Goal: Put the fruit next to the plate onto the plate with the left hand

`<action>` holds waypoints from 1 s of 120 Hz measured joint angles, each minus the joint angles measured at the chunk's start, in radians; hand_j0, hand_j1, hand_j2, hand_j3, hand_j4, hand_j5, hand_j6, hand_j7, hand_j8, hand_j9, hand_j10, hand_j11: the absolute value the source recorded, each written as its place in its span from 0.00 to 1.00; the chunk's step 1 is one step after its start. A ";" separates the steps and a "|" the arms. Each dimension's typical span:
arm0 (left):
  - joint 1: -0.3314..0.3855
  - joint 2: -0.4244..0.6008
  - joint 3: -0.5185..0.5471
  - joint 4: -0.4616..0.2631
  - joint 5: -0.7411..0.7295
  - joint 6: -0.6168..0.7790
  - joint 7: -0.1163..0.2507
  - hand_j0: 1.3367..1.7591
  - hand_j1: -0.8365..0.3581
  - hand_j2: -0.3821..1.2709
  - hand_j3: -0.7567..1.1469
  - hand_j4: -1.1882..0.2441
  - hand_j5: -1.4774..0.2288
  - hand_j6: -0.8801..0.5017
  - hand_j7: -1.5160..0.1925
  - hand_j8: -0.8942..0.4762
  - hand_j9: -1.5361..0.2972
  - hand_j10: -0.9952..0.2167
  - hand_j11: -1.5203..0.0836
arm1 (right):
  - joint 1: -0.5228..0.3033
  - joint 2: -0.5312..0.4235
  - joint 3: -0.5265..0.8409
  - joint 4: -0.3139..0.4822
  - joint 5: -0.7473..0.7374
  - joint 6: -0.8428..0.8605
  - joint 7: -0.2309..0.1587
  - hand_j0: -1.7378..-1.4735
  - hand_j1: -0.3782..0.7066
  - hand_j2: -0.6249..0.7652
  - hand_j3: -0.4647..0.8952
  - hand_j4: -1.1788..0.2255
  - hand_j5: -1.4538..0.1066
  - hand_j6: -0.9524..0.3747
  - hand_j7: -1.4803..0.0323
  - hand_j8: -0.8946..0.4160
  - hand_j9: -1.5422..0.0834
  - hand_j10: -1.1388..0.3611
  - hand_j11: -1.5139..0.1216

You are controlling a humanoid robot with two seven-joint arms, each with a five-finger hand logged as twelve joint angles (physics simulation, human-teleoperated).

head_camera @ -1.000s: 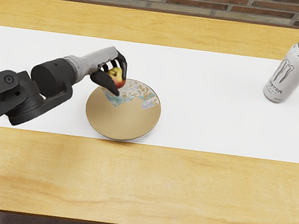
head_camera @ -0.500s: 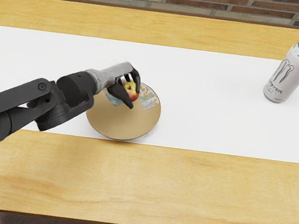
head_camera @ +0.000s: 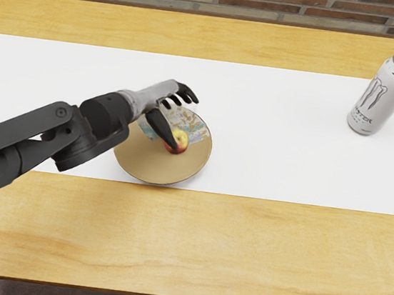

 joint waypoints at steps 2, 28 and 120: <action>0.003 -0.001 0.001 -0.010 -0.001 0.000 0.000 0.76 0.69 0.31 0.40 0.60 0.60 0.46 0.63 0.47 0.59 0.57 0.67 | 0.001 0.000 0.000 0.000 0.000 0.000 0.000 0.30 0.03 0.45 0.34 0.84 0.93 0.72 0.98 0.68 0.95 0.76 0.93; -0.015 0.146 -0.083 -0.090 -0.491 -0.104 0.000 0.76 0.86 0.26 0.40 0.73 0.75 0.55 0.78 0.57 0.73 0.71 0.83 | 0.008 0.000 0.001 0.010 0.000 0.000 0.000 0.30 0.03 0.45 0.34 0.84 0.93 0.72 0.98 0.68 0.95 0.76 0.93; 0.230 0.917 -0.088 -0.104 -1.893 -0.607 0.000 0.76 0.98 0.23 0.40 0.82 0.86 0.63 0.88 0.65 0.83 0.81 0.94 | 0.012 0.000 0.004 0.065 0.002 0.001 0.000 0.30 0.03 0.45 0.34 0.84 0.93 0.72 0.98 0.68 0.95 0.76 0.93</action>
